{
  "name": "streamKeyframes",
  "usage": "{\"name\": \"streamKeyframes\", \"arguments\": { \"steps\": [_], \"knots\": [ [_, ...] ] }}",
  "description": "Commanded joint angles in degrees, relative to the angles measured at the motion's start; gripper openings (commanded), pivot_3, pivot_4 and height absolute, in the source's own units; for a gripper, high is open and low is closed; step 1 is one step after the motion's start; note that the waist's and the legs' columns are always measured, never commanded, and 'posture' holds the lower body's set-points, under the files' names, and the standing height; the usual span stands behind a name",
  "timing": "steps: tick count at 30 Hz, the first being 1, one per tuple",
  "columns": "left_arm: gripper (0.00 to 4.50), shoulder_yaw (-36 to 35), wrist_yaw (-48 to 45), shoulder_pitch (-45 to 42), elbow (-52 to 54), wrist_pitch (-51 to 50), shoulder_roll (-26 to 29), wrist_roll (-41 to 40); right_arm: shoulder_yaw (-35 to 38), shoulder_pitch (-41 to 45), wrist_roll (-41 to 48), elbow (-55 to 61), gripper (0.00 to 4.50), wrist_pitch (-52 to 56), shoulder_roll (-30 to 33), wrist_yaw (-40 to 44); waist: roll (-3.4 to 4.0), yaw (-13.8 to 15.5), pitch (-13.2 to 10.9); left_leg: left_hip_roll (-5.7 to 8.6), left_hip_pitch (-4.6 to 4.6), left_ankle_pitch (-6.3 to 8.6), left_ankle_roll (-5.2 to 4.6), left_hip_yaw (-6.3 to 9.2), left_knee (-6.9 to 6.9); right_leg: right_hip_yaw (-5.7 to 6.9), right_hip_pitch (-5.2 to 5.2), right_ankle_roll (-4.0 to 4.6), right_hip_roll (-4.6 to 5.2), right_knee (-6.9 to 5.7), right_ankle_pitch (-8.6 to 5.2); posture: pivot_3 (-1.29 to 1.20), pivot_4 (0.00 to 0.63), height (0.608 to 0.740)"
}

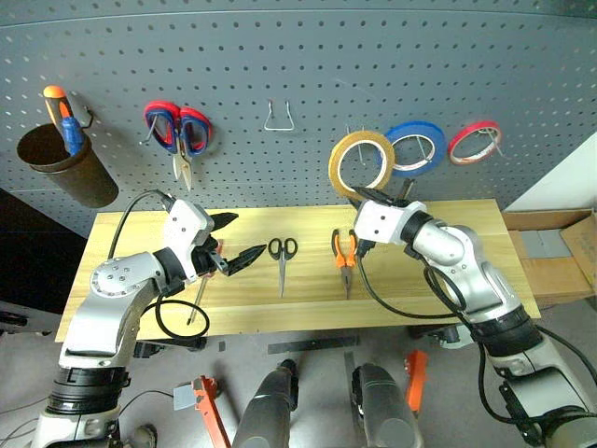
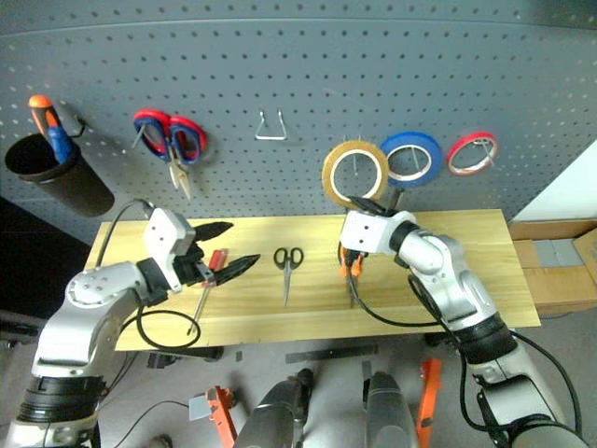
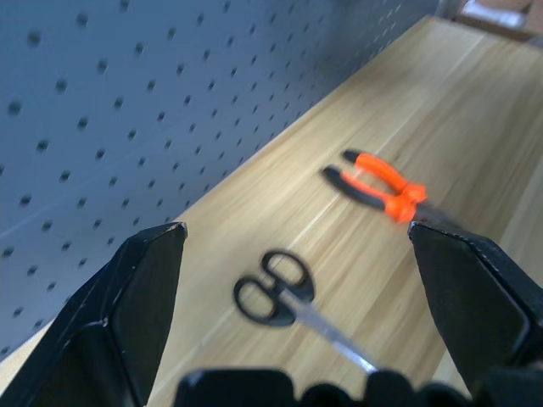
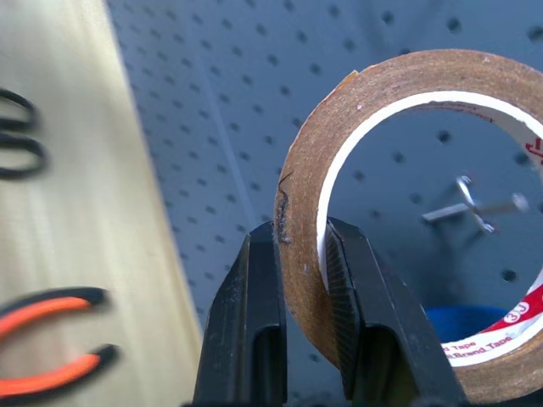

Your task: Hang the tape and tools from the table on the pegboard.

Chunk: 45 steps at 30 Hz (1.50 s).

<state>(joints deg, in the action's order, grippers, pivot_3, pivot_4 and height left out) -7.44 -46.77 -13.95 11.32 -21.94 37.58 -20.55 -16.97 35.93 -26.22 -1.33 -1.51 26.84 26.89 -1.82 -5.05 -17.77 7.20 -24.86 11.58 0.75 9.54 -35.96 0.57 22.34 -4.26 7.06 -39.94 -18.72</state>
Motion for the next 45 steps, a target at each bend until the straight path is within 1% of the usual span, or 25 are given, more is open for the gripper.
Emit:
{"name": "streamKeyframes", "arguments": {
  "steps": [1,2,4,5,7,12,13,14,15,18,20,22,23,25,27,29,33,36,42,45],
  "knots": [
    [4.5,-1.5,0.3,0.3,1.7,0.6,0.1,-1.2,0.3,0.8,0.2,-0.8,0.31,-2.9,0.2,-0.7,0.0,0.0,0.0,-0.01,0.01,0.0,0.0,0.0,0.01,0.01,0.0,0.0,-0.01,0.0,0.0,-0.13,0.316,0.74],
    [4.5,-1.5,0.4,0.2,1.5,0.7,0.1,-1.0,0.4,0.5,0.6,-1.0,0.31,-3.1,0.2,-0.5,0.0,0.0,0.0,0.0,0.01,0.0,0.0,0.0,0.03,0.0,0.0,0.0,0.0,0.0,0.0,-0.13,0.316,0.74],
    [4.5,-1.5,0.4,0.2,1.2,0.8,0.1,-0.9,0.8,-0.4,1.6,-0.5,1.04,-3.3,0.1,0.0,0.0,0.0,0.0,0.01,0.0,0.0,0.0,-0.02,0.03,-0.01,0.0,0.0,0.0,0.01,0.0,-0.13,0.316,0.74],
    [4.5,-1.6,0.4,0.2,1.1,0.7,0.1,-1.0,0.9,-0.9,2.0,-0.1,1.26,-3.2,0.1,0.3,0.0,0.0,0.0,0.02,0.0,0.0,0.0,-0.03,0.03,-0.01,0.0,0.0,0.0,0.01,0.0,-0.13,0.316,0.74],
    [4.5,-1.7,0.3,0.4,1.0,0.6,0.2,-1.1,1.1,-1.8,2.2,0.8,1.89,-3.0,0.1,0.7,0.0,0.0,0.0,0.01,0.0,0.0,0.0,-0.03,0.03,-0.01,0.0,0.0,0.0,0.01,0.0,-0.13,0.315,0.74],
    [4.5,-2.0,-0.4,1.3,0.0,1.2,1.0,-0.5,1.9,-6.4,2.8,6.9,3.64,1.3,-0.4,2.2,0.0,0.0,0.0,0.0,0.0,0.0,0.0,-0.03,0.02,-0.02,0.02,0.01,0.0,0.0,0.0,-0.13,0.318,0.74],
    [4.5,-1.7,-1.1,1.9,-0.9,2.6,2.2,1.0,2.3,-9.7,4.5,11.8,4.08,7.7,-2.3,3.7,0.0,0.0,0.0,0.0,0.01,0.0,0.0,-0.03,0.02,-0.03,0.01,0.01,0.0,-0.01,0.0,-0.13,0.318,0.74],
    [4.5,-1.2,-2.2,2.8,-1.9,4.2,3.7,2.6,2.6,-12.8,6.9,16.8,4.38,15.5,-4.8,5.2,0.0,0.0,0.0,0.0,0.0,0.0,0.0,-0.01,0.02,-0.03,0.02,0.01,0.0,-0.01,0.0,-0.13,0.32,0.74],
    [4.5,-0.8,-3.0,3.4,-2.7,5.4,4.8,3.6,2.8,-14.9,8.3,20.4,4.47,21.4,-6.7,6.4,-0.02,0.0,0.0,-0.03,0.0,0.0,0.0,0.03,0.05,0.0,0.02,0.01,-0.01,-0.01,0.0,-0.14,0.322,0.74],
    [4.5,0.2,-7.2,5.7,-5.9,9.4,8.3,5.2,3.3,-17.5,11.9,27.5,4.47,39.9,-14.7,6.6,0.02,-0.3,0.0,-0.13,0.05,0.03,0.03,-0.06,0.18,-0.06,0.08,0.07,-0.04,-0.03,0.01,-0.14,0.323,0.74],
    [4.5,1.2,-10.9,7.0,-8.5,11.9,10.8,6.3,3.5,-17.0,13.6,28.4,4.47,49.7,-19.8,5.2,0.02,-0.4,0.0,-0.15,0.06,0.03,0.03,-0.11,0.09,-0.07,0.09,0.16,-0.03,-0.02,0.08,-0.15,0.328,0.74],
    [4.5,2.7,-13.9,6.8,-11.9,14.6,12.9,7.7,2.5,-13.7,12.3,26.5,4.47,60.4,-23.5,2.3,0.05,-0.3,0.0,-0.32,0.08,0.03,0.02,-0.12,0.08,-0.05,0.11,0.29,-0.05,0.01,0.19,-0.15,0.33,0.74],
    [4.5,3.4,-15.0,6.2,-13.4,15.7,13.4,8.1,2.7,-12.0,12.4,24.4,4.47,62.0,-25.2,0.8,0.06,-0.1,0.0,-0.39,0.08,0.03,0.02,-0.11,0.09,-0.01,0.15,0.33,-0.1,0.0,0.22,-0.15,0.332,0.74],
    [4.5,4.2,-16.5,5.1,-15.0,16.0,13.6,8.1,3.7,-9.8,13.4,21.0,4.47,63.2,-27.5,-1.4,0.07,0.3,0.0,-0.62,0.08,0.06,-0.02,-0.11,0.15,0.01,0.31,0.5,-0.31,0.0,0.35,-0.15,0.332,0.74],
    [4.5,4.6,-17.0,3.5,-16.3,16.7,13.1,8.3,5.7,-7.9,14.0,15.7,4.47,62.9,-29.4,-4.5,0.07,0.4,0.0,-0.73,0.08,0.04,0.01,-0.05,0.16,0.06,0.59,0.56,-0.41,-0.01,0.39,-0.15,0.332,0.74],
    [4.5,5.0,-17.3,1.8,-17.6,17.1,12.8,8.4,8.3,-6.1,15.0,10.4,4.47,62.1,-31.1,-7.5,0.06,0.3,0.0,-0.76,0.05,0.01,0.06,-0.09,0.17,0.02,0.66,0.59,-0.44,-0.04,0.46,-0.15,0.332,0.74],
    [4.5,5.5,-17.8,-0.4,-19.7,18.2,12.5,8.7,12.9,-2.1,16.4,-1.7,4.47,57.0,-32.7,-14.0,0.05,-0.2,0.0,-0.8,0.02,-0.08,0.21,-0.45,0.19,-0.01,0.65,0.54,-0.43,-0.15,0.55,-0.16,0.33,0.74],
    [4.5,5.4,-18.0,-0.8,-20.1,18.4,12.1,8.4,14.3,-0.3,17.4,-7.8,4.47,53.8,-33.1,-17.0,0.05,-1.2,0.0,-0.88,0.01,-0.11,0.27,-0.67,0.22,-0.03,0.77,0.55,-0.4,-0.2,0.57,-0.16,0.328,0.74],
    [4.5,5.5,-18.2,-0.9,-20.4,18.6,11.8,8.3,13.6,0.9,19.2,-13.3,4.47,50.9,-34.3,-19.1,0.05,-3.0,0.0,-0.94,-0.01,-0.1,0.27,-0.86,0.33,-0.05,0.9,0.55,-0.39,-0.26,0.57,-0.16,0.326,0.74],
    [4.5,5.4,-18.3,-1.3,-20.7,18.6,11.7,8.3,13.4,1.5,20.0,-13.8,4.47,50.4,-35.1,-19.9,0.05,-3.1,0.0,-0.97,0.0,-0.1,0.26,-0.92,0.27,-0.06,0.95,0.55,-0.39,-0.38,0.57,-0.16,0.324,0.74]
  ]
}}
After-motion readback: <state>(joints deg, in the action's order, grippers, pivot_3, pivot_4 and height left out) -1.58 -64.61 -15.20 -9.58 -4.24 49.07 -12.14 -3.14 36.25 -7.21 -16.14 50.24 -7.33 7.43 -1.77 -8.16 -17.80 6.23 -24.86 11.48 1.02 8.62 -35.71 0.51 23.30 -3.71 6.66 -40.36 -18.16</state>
